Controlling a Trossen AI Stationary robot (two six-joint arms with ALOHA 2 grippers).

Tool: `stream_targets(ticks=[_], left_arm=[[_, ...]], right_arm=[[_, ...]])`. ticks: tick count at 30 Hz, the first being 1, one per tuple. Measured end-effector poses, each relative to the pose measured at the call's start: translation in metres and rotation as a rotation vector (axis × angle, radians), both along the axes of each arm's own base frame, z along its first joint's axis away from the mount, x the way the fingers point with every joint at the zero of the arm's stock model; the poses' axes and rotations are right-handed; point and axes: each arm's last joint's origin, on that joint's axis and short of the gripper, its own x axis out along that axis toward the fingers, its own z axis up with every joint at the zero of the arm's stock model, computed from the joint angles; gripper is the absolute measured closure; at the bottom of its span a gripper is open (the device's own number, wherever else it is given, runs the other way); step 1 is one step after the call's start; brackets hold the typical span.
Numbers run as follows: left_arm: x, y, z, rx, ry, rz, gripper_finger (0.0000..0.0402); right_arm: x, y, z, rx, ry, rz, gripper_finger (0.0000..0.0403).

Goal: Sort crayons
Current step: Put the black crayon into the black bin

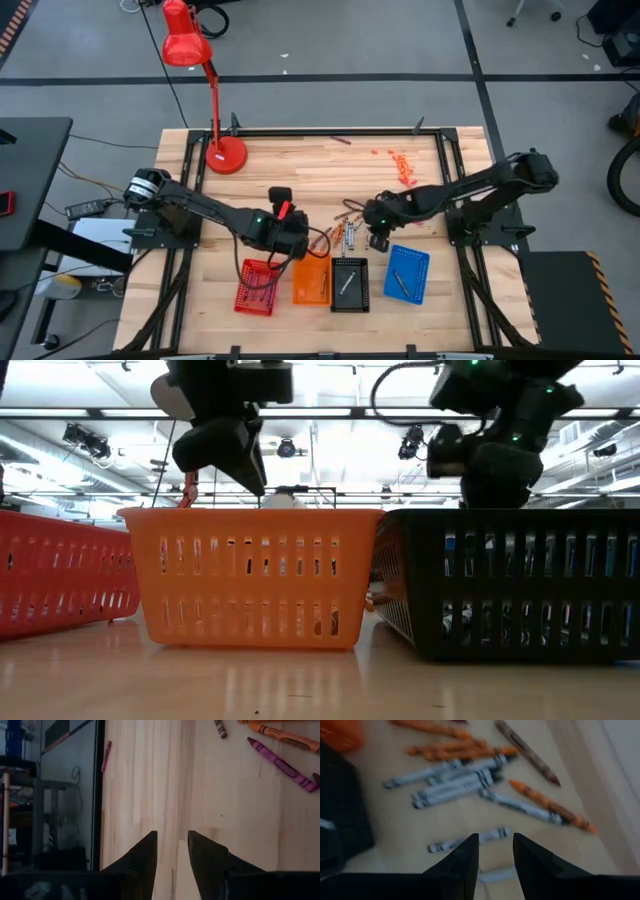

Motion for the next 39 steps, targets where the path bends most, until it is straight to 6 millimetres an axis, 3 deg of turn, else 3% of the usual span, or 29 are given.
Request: stream_targets(ticks=[11, 17, 39], left_arm=[[0.006, -0.009, 0.003, -0.015, -0.066, -0.043, 0.0281], [0.011, -0.014, 0.006, -0.002, -0.093, -0.103, 0.0281], [0.012, -0.012, 0.006, 0.042, -0.025, -0.183, 0.0281]], right_arm=[[0.021, -0.006, -0.007, 0.038, 0.319, -0.250, 0.0278], [0.034, -0.008, -0.008, 0.137, 0.344, -0.302, 0.0269], [0.036, -0.008, -0.025, 0.283, 0.406, -0.651, 0.0254]])
